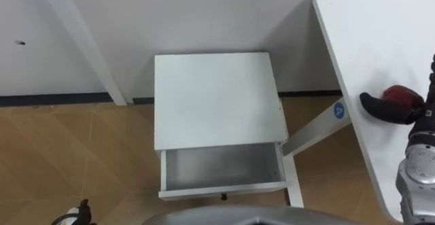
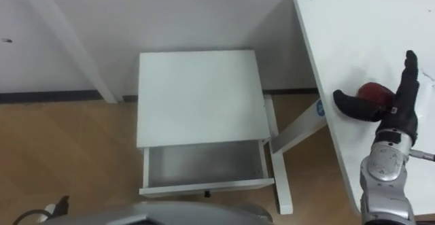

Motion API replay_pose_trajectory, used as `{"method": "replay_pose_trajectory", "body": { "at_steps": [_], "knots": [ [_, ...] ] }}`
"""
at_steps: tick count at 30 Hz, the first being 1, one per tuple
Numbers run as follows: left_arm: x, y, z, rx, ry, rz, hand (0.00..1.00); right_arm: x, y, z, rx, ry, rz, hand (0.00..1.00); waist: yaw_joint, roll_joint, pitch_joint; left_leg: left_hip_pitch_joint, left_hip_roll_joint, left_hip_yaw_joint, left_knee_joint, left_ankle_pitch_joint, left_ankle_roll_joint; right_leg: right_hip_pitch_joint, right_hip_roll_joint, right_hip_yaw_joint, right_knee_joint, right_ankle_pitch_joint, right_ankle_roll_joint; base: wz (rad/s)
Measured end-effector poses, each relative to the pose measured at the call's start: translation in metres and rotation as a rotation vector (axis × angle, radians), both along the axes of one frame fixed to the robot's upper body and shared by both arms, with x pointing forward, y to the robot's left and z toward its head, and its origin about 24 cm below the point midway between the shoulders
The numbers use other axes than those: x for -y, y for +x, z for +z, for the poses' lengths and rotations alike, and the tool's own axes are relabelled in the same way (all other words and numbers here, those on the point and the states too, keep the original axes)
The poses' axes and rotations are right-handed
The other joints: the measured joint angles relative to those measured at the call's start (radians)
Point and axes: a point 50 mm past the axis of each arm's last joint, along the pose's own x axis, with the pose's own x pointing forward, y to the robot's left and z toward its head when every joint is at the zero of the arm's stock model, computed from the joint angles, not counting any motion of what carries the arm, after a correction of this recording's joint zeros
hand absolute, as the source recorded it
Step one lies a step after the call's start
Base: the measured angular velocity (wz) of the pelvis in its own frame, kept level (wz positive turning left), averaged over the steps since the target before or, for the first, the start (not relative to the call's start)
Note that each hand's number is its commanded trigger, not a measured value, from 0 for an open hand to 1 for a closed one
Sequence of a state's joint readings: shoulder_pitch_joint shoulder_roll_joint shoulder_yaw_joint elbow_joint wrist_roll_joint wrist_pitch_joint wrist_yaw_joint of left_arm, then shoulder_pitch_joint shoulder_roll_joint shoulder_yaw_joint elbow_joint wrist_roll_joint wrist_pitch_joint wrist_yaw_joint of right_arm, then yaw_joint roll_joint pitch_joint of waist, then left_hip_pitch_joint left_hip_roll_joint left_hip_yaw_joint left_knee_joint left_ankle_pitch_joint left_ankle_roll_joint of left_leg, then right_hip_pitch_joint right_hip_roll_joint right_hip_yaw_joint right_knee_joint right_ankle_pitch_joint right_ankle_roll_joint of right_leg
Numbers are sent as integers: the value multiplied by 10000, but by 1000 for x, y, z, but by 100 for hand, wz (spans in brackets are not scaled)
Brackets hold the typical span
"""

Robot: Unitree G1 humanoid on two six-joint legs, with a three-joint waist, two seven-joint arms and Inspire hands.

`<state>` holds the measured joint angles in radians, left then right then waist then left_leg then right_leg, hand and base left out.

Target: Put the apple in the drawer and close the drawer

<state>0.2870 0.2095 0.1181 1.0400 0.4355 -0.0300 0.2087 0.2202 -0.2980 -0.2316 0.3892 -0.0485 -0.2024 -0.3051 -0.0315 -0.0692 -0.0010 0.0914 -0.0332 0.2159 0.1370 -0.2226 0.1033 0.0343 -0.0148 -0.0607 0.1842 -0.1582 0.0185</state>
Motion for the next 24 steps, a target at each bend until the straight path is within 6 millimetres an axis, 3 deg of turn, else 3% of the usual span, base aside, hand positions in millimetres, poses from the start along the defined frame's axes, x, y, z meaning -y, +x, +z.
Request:
{"method": "replay_pose_trajectory", "body": {
  "at_steps": [12,13,14,15,24],
  "knots": [
    [-1,2,1,83,-3,-56,0,1,-1,-1,-99,14,110,0,-27,-13,-14,7,0,-122,-7,0,0,66,-14,-262,-42,0,0,2],
    [-2,2,1,82,23,-54,0,2,-4,-6,-289,69,61,24,-64,-29,-16,40,-4,-174,-9,0,0,167,-18,-277,-133,1,-1,10],
    [-2,2,1,79,32,-54,0,3,-7,-10,-484,132,11,74,-68,-36,-24,78,-7,-187,-14,-5,-7,202,-19,-273,-170,1,-1,10],
    [-2,1,1,71,28,-71,0,3,-12,-16,-827,267,-88,100,-38,-25,-24,91,-5,-209,-16,-8,-13,205,-14,-267,-163,1,-1,4],
    [-2,2,1,101,55,-76,0,7,-13,-17,-783,195,-208,100,-141,74,-14,98,-5,-220,-6,-8,-14,225,-12,-244,-166,1,-1,0]
  ]
}}
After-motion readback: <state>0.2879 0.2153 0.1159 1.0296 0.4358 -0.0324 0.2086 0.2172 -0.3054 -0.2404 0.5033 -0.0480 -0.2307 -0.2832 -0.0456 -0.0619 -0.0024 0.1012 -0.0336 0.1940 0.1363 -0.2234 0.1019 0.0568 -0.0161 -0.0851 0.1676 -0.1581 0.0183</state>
